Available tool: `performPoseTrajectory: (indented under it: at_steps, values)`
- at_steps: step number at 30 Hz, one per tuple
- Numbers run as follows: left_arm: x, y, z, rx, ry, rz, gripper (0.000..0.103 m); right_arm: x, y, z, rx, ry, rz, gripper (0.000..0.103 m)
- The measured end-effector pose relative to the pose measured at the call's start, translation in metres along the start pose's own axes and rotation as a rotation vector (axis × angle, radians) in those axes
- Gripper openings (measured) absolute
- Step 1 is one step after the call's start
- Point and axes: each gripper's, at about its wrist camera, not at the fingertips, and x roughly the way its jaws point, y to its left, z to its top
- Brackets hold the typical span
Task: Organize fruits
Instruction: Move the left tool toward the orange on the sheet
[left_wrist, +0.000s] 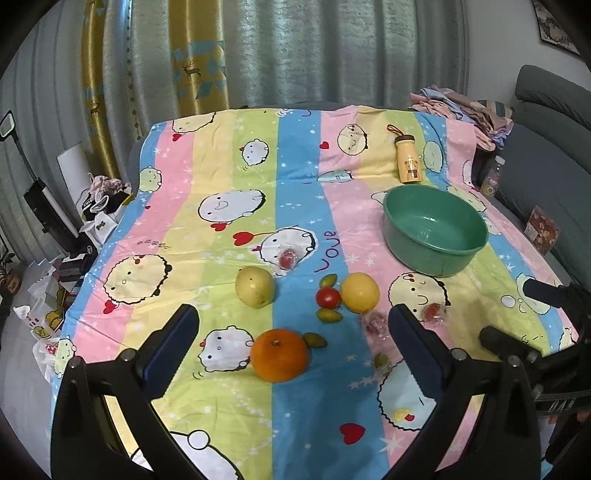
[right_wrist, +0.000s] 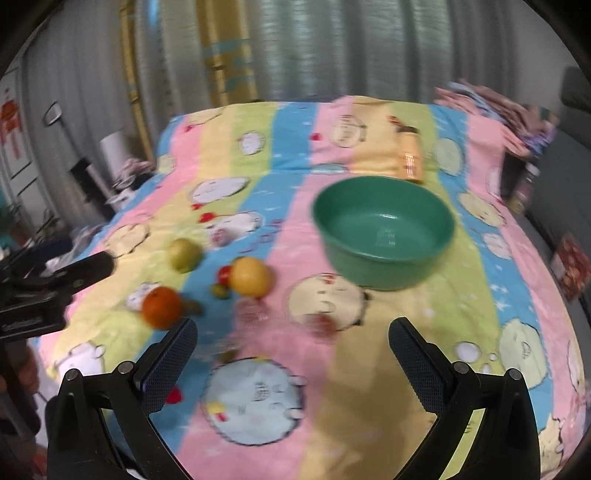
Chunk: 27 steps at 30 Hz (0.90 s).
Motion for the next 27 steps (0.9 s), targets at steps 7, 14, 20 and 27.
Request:
performPoseTrajectory:
  at_steps: [7, 14, 20, 27]
  values:
    - [-0.003, 0.005, -0.002, 0.0, -0.004, -0.005, 0.103, 0.0, 0.036, 0.003, -0.084, -0.019, 0.029, 0.103]
    - [-0.003, 0.006, -0.002, 0.003, -0.003, -0.008, 0.103, 0.005, 0.048, 0.007, -0.102, -0.018, 0.039, 0.103]
    - [0.003, 0.008, 0.0, -0.001, 0.013, -0.011, 0.103, 0.008, 0.049, 0.009, -0.106, -0.01, 0.053, 0.103]
    - [0.011, 0.011, -0.001, 0.006, 0.031, -0.013, 0.103, 0.017, 0.049, 0.008, -0.1, 0.013, 0.07, 0.103]
